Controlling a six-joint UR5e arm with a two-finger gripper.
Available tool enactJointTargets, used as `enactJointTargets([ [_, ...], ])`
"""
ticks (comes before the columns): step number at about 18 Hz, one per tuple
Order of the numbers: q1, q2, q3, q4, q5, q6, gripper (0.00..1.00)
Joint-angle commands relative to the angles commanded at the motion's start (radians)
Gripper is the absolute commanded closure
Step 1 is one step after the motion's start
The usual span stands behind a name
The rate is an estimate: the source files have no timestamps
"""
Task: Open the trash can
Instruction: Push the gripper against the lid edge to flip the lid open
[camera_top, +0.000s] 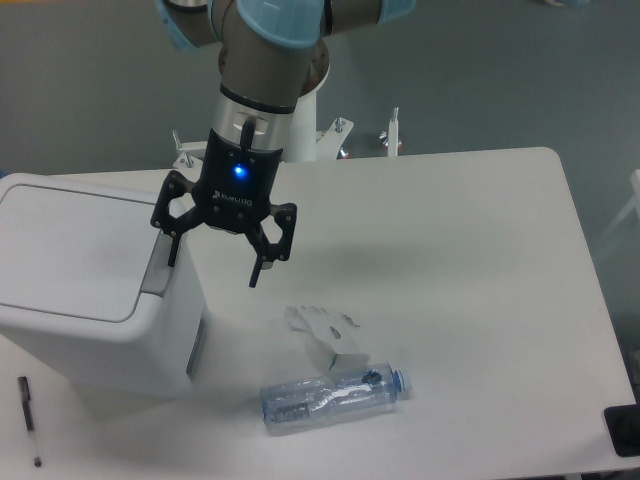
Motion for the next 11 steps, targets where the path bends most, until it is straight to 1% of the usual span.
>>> enactJointTargets([
  [4, -0.012, -0.014, 0.0, 0.0, 0.002, 0.0, 0.0],
  [11, -0.014, -0.018, 0.003, 0.0, 0.002, -0.002, 0.0],
])
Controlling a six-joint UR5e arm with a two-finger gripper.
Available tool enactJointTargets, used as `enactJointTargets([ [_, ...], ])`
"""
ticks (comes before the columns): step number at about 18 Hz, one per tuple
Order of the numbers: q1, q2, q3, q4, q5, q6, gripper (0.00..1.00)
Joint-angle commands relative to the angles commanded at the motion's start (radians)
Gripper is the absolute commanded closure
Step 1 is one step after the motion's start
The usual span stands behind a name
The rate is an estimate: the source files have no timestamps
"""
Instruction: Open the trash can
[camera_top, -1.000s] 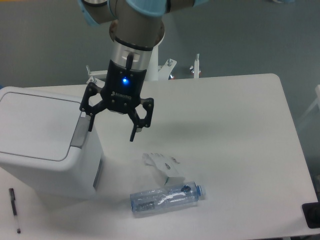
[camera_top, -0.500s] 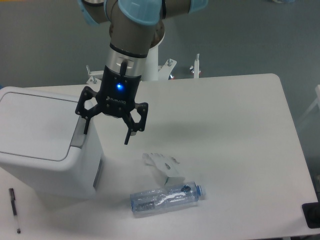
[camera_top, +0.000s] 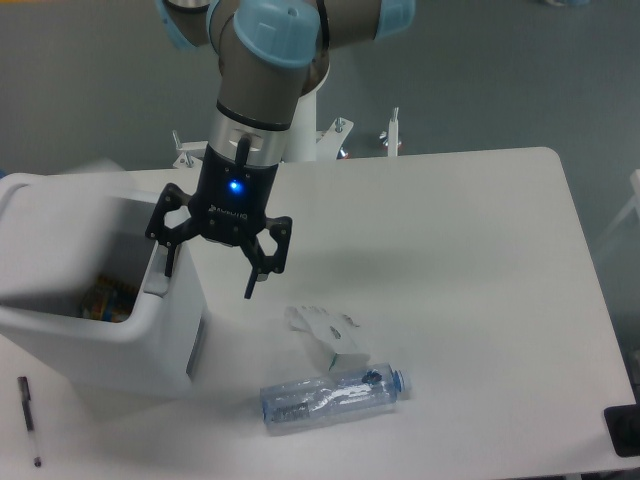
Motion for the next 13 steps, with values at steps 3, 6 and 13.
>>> enactJointTargets([
  [3, 0.0, 0.002, 0.002, 0.0, 0.0, -0.003, 0.0],
  [6, 0.0, 0.002, 0.008, 0.0, 0.0, -0.005, 0.0],
  [13, 0.058, -0.025, 0.063, -0.002, 0.021, 0.005, 0.0],
])
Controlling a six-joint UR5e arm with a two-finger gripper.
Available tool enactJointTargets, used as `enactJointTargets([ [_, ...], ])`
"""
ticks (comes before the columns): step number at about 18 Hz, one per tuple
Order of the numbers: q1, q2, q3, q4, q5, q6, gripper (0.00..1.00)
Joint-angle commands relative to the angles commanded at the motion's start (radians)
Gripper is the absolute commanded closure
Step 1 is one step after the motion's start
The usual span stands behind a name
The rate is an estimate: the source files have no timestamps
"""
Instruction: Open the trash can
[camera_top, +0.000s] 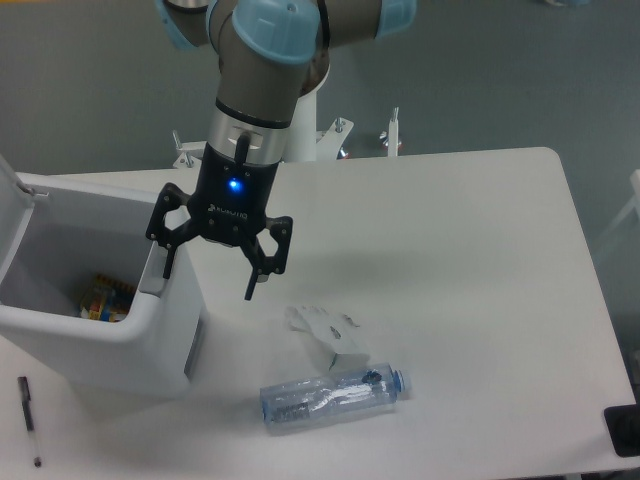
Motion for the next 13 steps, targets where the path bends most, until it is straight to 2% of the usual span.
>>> enactJointTargets([
  [3, 0.072, -0.015, -0.009, 0.003, 0.058, 0.049, 0.0],
  [11, 0.241, -0.109, -0.008, 0.002, 0.066, 0.385, 0.0],
  [13, 0.255, -0.139, -0.017, -0.005, 0.084, 0.442, 0.0],
])
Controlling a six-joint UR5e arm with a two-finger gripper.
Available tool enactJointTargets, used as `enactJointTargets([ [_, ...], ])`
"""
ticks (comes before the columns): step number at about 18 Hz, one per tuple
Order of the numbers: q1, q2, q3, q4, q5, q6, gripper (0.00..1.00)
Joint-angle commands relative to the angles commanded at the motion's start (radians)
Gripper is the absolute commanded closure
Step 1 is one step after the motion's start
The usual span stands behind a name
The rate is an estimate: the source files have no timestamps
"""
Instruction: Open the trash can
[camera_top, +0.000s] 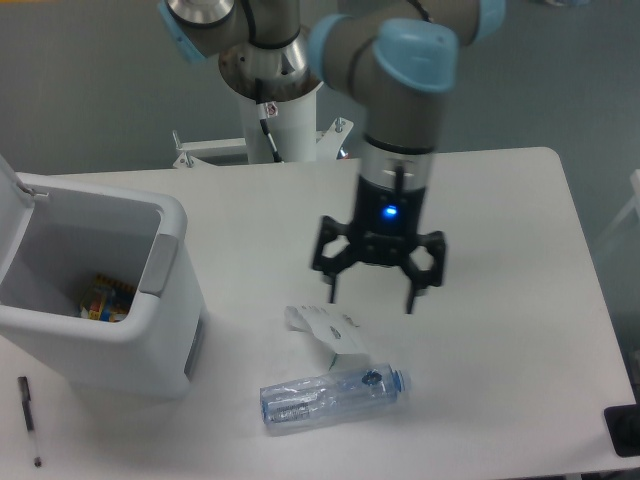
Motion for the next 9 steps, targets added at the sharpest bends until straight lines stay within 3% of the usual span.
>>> enactJointTargets([
  [3, -0.005, -0.003, -0.018, 0.0, 0.139, 0.055, 0.0],
  [9, -0.015, -0.038, -0.015, -0.002, 0.181, 0.336, 0.0],
])
